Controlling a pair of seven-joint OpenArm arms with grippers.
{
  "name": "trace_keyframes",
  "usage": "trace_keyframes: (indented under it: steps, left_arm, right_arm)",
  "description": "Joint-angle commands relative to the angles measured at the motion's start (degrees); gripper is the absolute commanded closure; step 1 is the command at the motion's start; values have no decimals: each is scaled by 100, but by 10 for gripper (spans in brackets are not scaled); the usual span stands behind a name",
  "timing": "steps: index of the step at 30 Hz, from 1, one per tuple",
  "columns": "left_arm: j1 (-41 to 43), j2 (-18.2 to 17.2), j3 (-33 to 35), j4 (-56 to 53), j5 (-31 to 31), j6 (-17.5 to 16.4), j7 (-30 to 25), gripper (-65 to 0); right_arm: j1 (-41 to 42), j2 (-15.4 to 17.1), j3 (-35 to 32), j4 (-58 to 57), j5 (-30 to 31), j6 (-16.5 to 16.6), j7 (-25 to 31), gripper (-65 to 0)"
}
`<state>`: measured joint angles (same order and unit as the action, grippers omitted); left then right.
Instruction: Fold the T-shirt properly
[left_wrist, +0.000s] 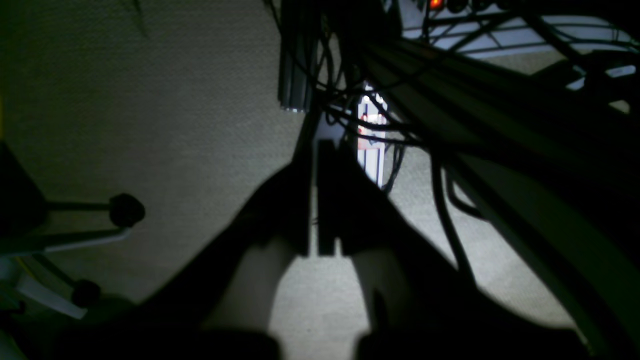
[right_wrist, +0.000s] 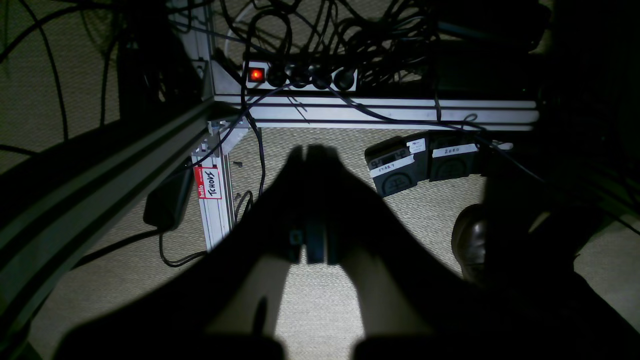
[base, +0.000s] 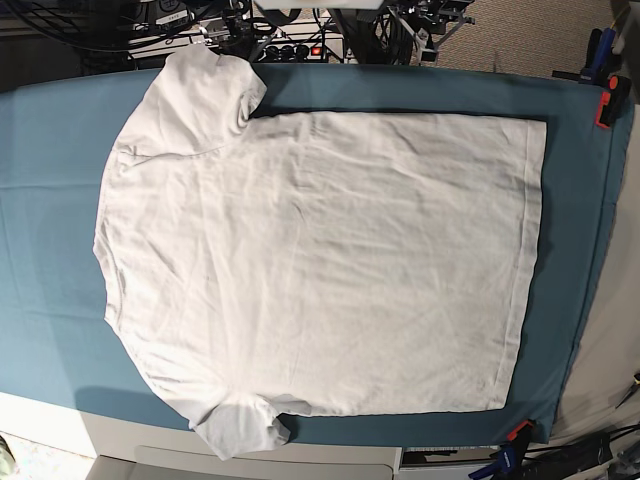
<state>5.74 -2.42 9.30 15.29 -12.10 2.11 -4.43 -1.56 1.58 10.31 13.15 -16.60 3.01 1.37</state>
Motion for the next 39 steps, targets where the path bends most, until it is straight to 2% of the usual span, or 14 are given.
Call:
trace_keyframes:
  steps: [1, 30, 34, 39]
  left_arm:
    - [15, -15, -11, 48, -17, 24, -50, -37]
    - [50, -17, -11, 57, -24, 26, -46, -37]
    - [275, -129, -11, 358, -437, 52, 7, -37]
    - [798, -304, -11, 1001, -468, 129, 13, -37]
  right_arm:
    - [28, 31, -13, 37, 4, 13, 83, 0]
    - [17, 31, -13, 37, 4, 4, 195, 0]
    - [-122, 33, -13, 146, 2, -173, 315, 0]
    - [-704, 33, -13, 769, 7, -284, 345, 0]
